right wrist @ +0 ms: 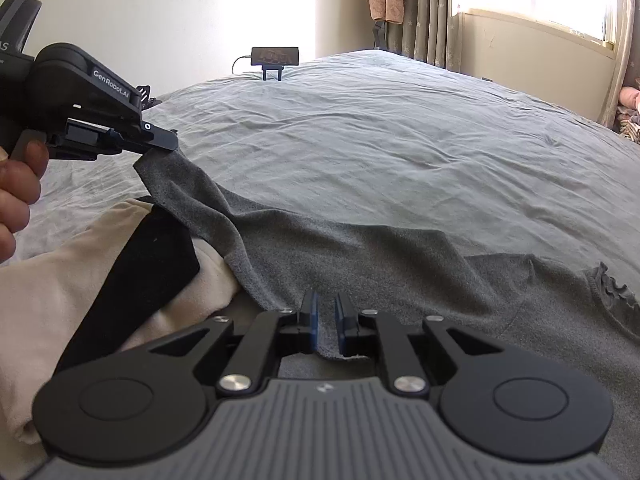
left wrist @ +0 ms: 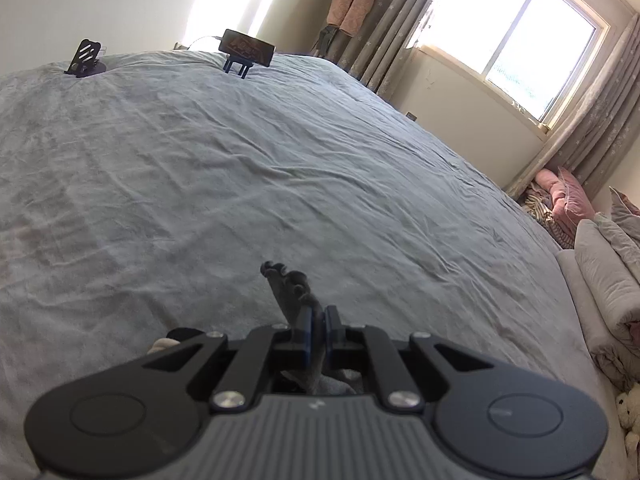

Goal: Fold clothes

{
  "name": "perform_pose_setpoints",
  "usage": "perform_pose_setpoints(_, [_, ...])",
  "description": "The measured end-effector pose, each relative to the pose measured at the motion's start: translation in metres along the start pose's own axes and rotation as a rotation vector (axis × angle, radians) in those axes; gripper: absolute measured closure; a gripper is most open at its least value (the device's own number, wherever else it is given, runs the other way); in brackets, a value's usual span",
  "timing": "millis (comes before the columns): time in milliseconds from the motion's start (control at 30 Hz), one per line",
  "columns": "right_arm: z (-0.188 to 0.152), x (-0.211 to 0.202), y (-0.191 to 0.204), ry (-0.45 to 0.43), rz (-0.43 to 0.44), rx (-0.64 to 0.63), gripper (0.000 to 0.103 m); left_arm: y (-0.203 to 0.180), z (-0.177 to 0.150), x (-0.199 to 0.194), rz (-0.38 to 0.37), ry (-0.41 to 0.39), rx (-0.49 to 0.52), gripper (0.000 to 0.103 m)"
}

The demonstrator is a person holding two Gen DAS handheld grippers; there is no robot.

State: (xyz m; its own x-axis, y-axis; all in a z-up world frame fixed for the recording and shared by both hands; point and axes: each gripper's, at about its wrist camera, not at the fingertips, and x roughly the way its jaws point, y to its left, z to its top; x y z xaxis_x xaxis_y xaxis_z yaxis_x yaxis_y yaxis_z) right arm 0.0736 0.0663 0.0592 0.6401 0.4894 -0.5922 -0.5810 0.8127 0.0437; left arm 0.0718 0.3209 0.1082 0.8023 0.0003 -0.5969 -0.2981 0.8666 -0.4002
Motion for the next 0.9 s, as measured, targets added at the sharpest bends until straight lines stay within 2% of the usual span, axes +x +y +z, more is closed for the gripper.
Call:
perform_pose_setpoints(33, [0.002, -0.002, 0.002, -0.015, 0.007, 0.001, 0.062, -0.003, -0.001, -0.001, -0.008, -0.001, 0.009, 0.097])
perform_pose_setpoints(100, [0.007, -0.005, 0.01, -0.055, -0.006, -0.023, 0.034, -0.006, -0.002, -0.002, -0.024, 0.005, 0.009, 0.097])
perform_pose_setpoints(233, [0.016, -0.002, 0.027, -0.076, 0.015, -0.091, 0.033, -0.007, -0.001, 0.0, -0.029, 0.018, 0.002, 0.097])
perform_pose_setpoints(500, [0.032, 0.021, 0.044, -0.083, 0.157, -0.155, 0.034, -0.005, -0.001, 0.0, -0.022, 0.026, 0.033, 0.097])
perform_pose_setpoints(667, [0.038, 0.04, 0.062, -0.062, 0.19, -0.228, 0.044, -0.006, -0.001, 0.0, -0.017, 0.028, 0.047, 0.097])
perform_pose_setpoints(733, [0.041, 0.045, 0.071, -0.066, 0.18, -0.259, 0.059, -0.006, 0.0, 0.0, -0.017, 0.026, 0.05, 0.097])
perform_pose_setpoints(800, [0.046, 0.05, 0.076, -0.069, 0.152, -0.248, 0.068, -0.007, 0.0, 0.0, -0.017, 0.025, 0.054, 0.097])
perform_pose_setpoints(833, [0.048, 0.053, 0.076, -0.062, 0.14, -0.229, 0.081, -0.007, -0.001, 0.0, -0.017, 0.025, 0.055, 0.097])
perform_pose_setpoints(900, [0.051, 0.059, 0.073, -0.045, 0.131, -0.189, 0.099, -0.007, -0.001, -0.001, -0.016, 0.025, 0.057, 0.097])
